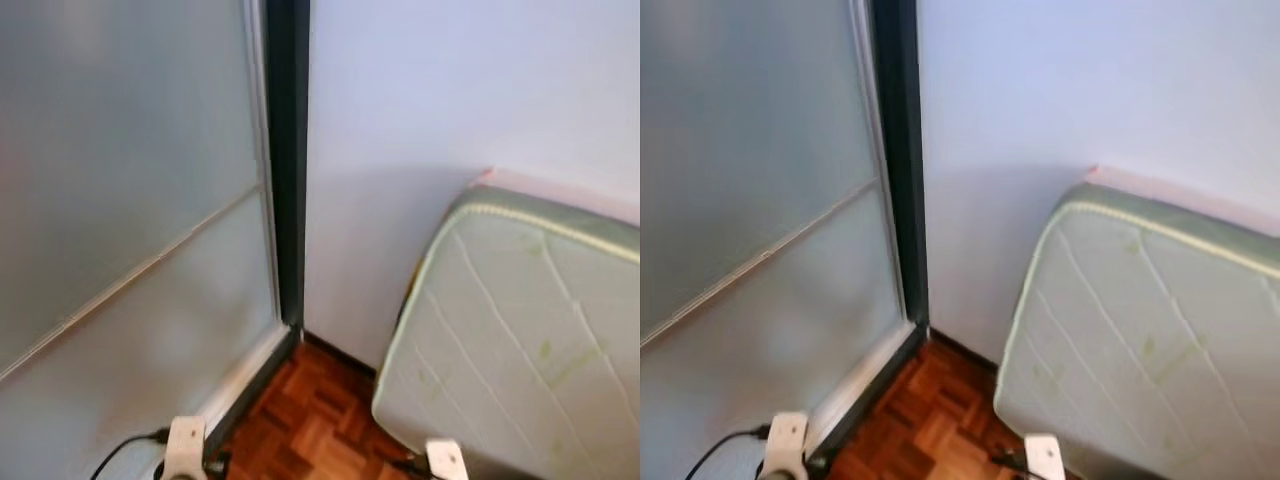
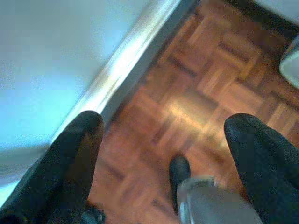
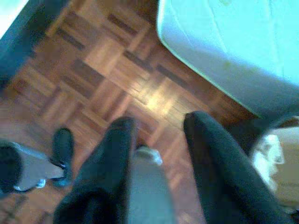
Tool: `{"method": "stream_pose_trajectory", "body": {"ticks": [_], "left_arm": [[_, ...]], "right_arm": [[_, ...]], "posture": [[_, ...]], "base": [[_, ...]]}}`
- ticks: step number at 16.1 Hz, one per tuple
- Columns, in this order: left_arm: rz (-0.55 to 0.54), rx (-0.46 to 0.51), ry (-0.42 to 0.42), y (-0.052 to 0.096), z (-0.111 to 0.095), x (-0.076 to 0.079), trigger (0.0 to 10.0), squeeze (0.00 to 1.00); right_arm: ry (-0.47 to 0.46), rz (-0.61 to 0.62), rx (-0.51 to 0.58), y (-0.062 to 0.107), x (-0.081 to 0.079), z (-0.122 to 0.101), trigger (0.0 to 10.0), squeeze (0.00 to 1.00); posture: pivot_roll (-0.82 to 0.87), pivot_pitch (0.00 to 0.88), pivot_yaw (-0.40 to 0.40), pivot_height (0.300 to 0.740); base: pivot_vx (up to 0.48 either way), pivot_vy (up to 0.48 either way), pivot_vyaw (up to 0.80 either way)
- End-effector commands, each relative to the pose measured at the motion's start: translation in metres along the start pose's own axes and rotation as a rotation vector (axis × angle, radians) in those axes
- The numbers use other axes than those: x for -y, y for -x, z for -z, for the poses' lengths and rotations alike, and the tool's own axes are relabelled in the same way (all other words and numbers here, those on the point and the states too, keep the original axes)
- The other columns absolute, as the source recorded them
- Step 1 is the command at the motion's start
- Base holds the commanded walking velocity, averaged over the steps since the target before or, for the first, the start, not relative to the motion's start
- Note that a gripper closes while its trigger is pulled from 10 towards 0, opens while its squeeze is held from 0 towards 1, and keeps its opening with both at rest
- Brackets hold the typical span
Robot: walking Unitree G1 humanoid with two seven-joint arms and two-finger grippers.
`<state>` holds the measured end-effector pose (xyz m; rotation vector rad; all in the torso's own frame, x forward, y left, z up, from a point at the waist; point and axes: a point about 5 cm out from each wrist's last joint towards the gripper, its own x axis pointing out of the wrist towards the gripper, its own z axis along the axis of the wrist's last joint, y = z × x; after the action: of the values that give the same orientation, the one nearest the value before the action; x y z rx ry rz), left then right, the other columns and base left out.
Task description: Clean up the room
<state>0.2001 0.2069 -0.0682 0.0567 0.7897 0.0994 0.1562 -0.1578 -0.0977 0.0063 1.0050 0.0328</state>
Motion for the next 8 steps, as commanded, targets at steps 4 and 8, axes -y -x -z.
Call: {"method": "stream_pose_trajectory", "body": {"ticks": [4,8], "left_arm": [[0.009,-0.068,0.010,0.004,0.017,-0.001,10.0,0.00],[0.000,-0.120,0.010,0.007,0.028,-0.007,10.0,0.00]], "right_arm": [[-0.006,0.029,-0.014,0.002,0.011,0.004,10.0,0.00],[-0.021,0.038,-0.028,0.002,0.011,0.006,10.0,0.00]], "posture": [[0.04,0.033,-0.036,0.740],[0.04,0.035,-0.036,0.740]], "base": [[0.308,0.000,0.00],[0.310,0.000,-0.19]]}}
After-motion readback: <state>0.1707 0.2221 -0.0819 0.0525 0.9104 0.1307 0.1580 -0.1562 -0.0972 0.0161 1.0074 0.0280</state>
